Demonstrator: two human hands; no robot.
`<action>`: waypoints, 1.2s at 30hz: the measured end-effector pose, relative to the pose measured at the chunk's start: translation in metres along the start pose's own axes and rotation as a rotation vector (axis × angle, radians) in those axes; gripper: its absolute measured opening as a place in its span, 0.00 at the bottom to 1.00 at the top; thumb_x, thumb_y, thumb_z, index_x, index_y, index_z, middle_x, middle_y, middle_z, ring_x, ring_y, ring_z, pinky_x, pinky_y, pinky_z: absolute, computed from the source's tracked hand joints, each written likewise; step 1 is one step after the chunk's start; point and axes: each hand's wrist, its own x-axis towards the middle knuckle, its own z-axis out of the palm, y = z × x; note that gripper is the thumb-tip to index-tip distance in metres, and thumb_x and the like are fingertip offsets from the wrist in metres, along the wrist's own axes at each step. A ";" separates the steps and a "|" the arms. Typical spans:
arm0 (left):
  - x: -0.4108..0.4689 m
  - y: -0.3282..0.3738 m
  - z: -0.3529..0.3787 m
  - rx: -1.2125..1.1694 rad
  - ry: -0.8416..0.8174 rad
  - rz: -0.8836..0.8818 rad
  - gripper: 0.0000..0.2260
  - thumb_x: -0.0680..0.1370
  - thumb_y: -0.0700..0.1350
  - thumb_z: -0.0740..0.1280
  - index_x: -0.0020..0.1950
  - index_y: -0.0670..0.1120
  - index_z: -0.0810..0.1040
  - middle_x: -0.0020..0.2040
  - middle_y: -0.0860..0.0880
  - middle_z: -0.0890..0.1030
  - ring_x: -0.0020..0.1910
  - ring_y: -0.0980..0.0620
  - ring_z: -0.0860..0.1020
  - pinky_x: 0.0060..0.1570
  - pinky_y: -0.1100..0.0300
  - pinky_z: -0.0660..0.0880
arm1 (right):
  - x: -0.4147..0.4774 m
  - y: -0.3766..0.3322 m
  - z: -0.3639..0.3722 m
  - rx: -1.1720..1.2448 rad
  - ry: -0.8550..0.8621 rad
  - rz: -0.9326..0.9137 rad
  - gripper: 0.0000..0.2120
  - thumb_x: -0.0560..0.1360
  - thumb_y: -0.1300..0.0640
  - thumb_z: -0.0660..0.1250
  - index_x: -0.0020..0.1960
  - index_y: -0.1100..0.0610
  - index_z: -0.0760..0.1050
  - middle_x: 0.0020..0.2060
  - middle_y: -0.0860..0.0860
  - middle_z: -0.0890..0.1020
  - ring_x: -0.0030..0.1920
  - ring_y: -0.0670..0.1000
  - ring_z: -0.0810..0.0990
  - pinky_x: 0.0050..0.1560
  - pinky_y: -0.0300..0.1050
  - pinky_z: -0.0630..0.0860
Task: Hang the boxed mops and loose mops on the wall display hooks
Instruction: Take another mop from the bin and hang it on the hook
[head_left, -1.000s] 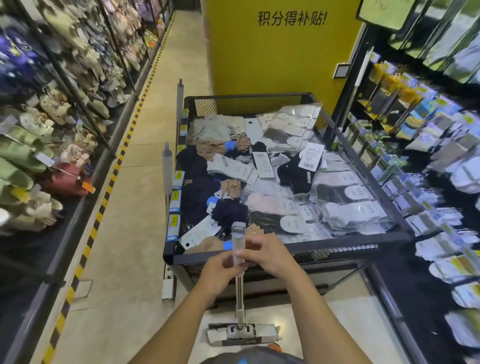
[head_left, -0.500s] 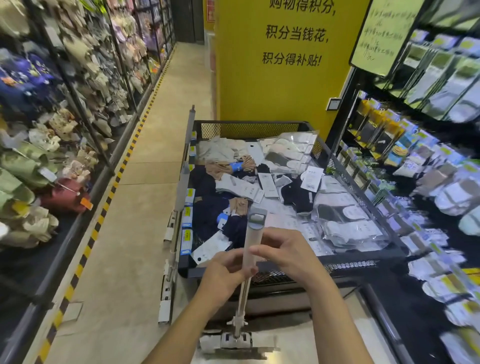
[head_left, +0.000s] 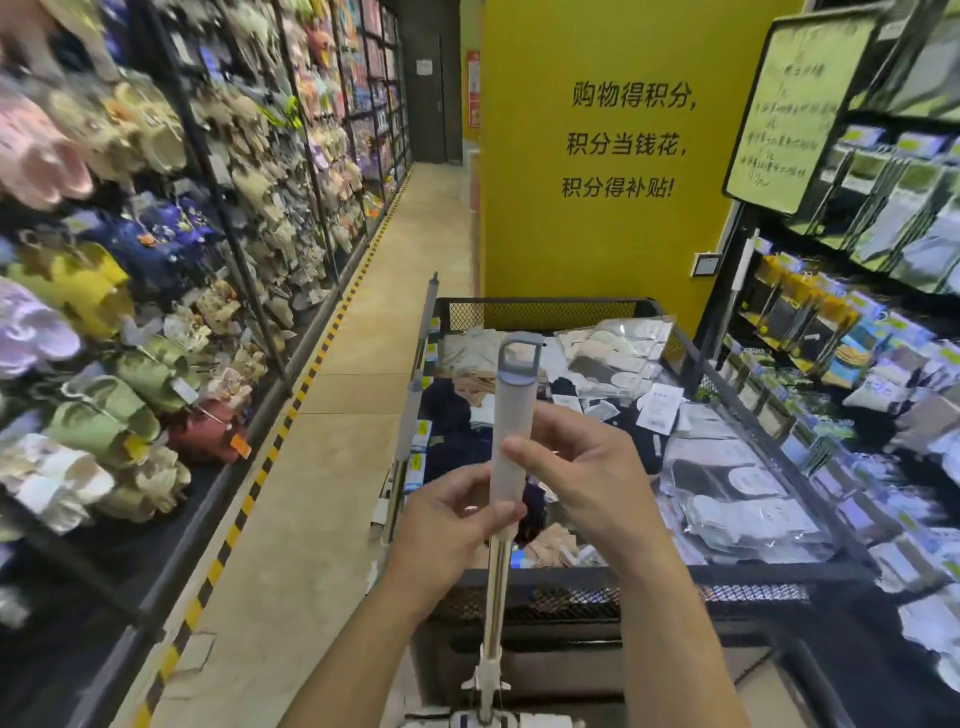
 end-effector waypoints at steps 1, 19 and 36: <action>-0.004 0.005 0.002 -0.023 0.043 0.001 0.15 0.74 0.38 0.77 0.57 0.53 0.85 0.51 0.54 0.88 0.52 0.55 0.86 0.50 0.65 0.80 | 0.001 -0.005 -0.001 0.021 -0.012 -0.017 0.14 0.76 0.60 0.75 0.58 0.45 0.84 0.48 0.43 0.89 0.49 0.43 0.87 0.49 0.36 0.81; -0.150 0.049 0.035 -0.174 0.749 -0.088 0.12 0.74 0.36 0.76 0.57 0.44 0.85 0.51 0.47 0.88 0.53 0.49 0.85 0.51 0.61 0.81 | -0.047 -0.047 0.032 0.322 -0.551 -0.064 0.14 0.75 0.61 0.76 0.53 0.43 0.87 0.46 0.47 0.89 0.46 0.44 0.83 0.47 0.40 0.81; -0.431 0.075 -0.009 -0.125 1.227 -0.069 0.12 0.75 0.34 0.76 0.57 0.45 0.86 0.49 0.49 0.89 0.48 0.56 0.85 0.47 0.65 0.79 | -0.249 -0.140 0.178 0.378 -1.098 -0.139 0.13 0.78 0.61 0.74 0.56 0.44 0.87 0.47 0.44 0.89 0.49 0.43 0.86 0.48 0.37 0.81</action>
